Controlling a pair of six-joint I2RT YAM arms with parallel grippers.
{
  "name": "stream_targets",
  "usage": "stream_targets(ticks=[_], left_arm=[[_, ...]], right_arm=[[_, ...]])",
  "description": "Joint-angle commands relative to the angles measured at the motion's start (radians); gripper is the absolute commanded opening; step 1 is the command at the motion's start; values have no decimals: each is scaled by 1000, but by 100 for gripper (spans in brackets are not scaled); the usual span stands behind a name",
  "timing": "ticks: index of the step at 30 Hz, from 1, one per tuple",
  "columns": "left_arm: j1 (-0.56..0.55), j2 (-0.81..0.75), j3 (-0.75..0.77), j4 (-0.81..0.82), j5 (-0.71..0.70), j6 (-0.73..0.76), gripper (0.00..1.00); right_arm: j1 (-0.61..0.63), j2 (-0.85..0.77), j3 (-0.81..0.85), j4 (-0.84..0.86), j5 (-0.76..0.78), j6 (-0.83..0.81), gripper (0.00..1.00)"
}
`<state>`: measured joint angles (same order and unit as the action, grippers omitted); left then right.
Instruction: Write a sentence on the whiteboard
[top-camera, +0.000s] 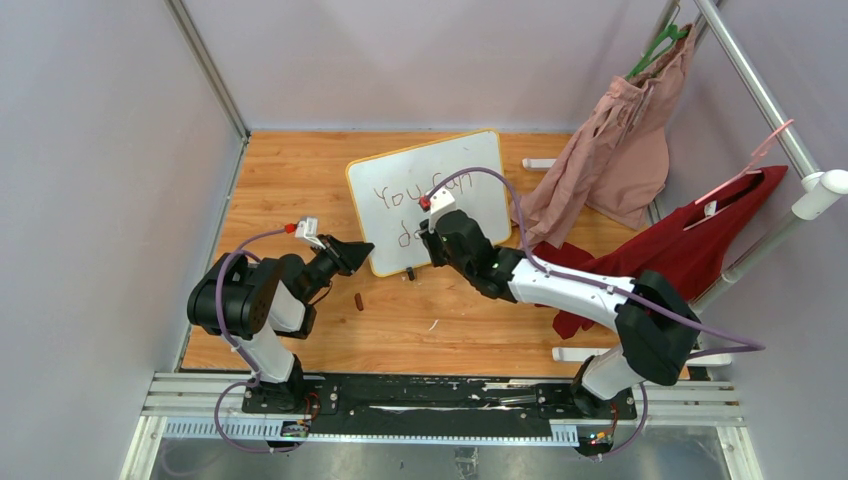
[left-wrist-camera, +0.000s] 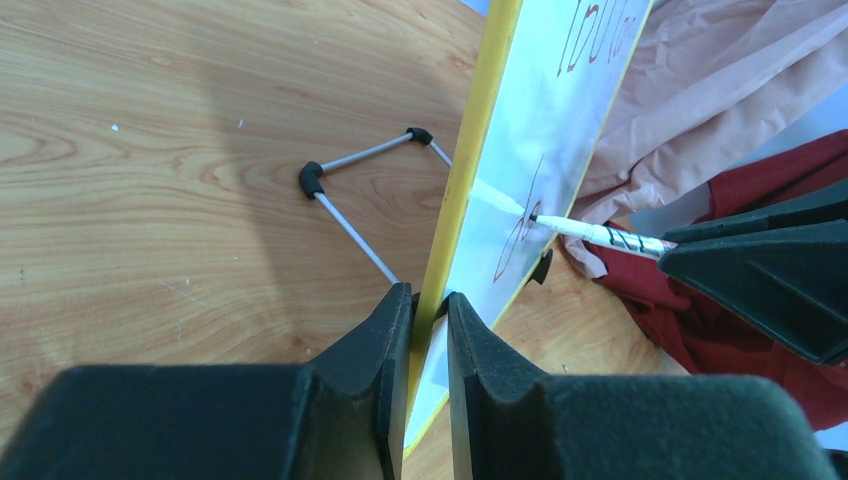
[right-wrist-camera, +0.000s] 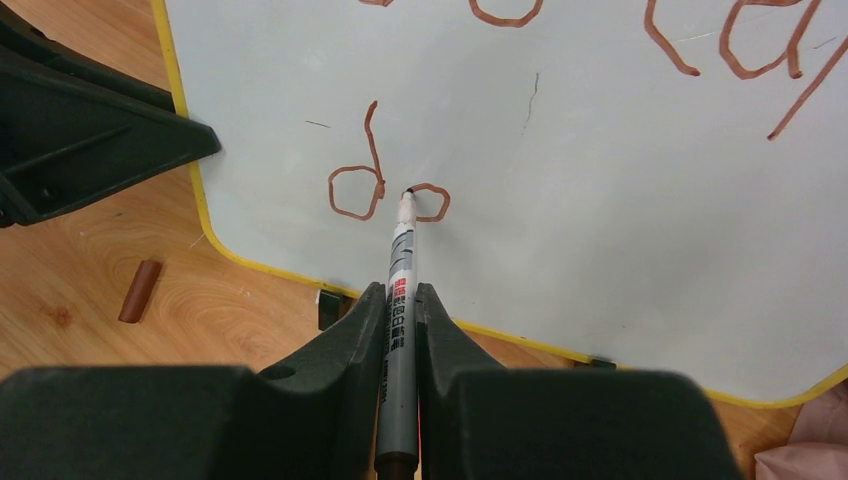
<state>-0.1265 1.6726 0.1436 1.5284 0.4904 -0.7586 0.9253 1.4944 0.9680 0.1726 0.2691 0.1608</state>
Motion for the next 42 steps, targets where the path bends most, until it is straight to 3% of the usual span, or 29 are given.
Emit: stream_targets(ticks=[1,6,13,23,31,42], left_arm=[[2,-21,-1,42,8,10,0],[1,-17,-1,42,8,12,0],[1,-20,-2,42,7,12,0],[1,-18,-2,42,9,14,0],[1,-18,-1,42,7,18,0],[-1,-15,-1,42,7,17,0]], right_arm=[[13,26,18,1,-8,12,0],[14,-8,10,-17,10,14,0],[0,-174,-41,-28,60,-4,0],[-133,-350,-165,17,36,27,0],[-161,-266,-146,113,-42,28,0],[-150,-183,-95,97,-94,20,0]])
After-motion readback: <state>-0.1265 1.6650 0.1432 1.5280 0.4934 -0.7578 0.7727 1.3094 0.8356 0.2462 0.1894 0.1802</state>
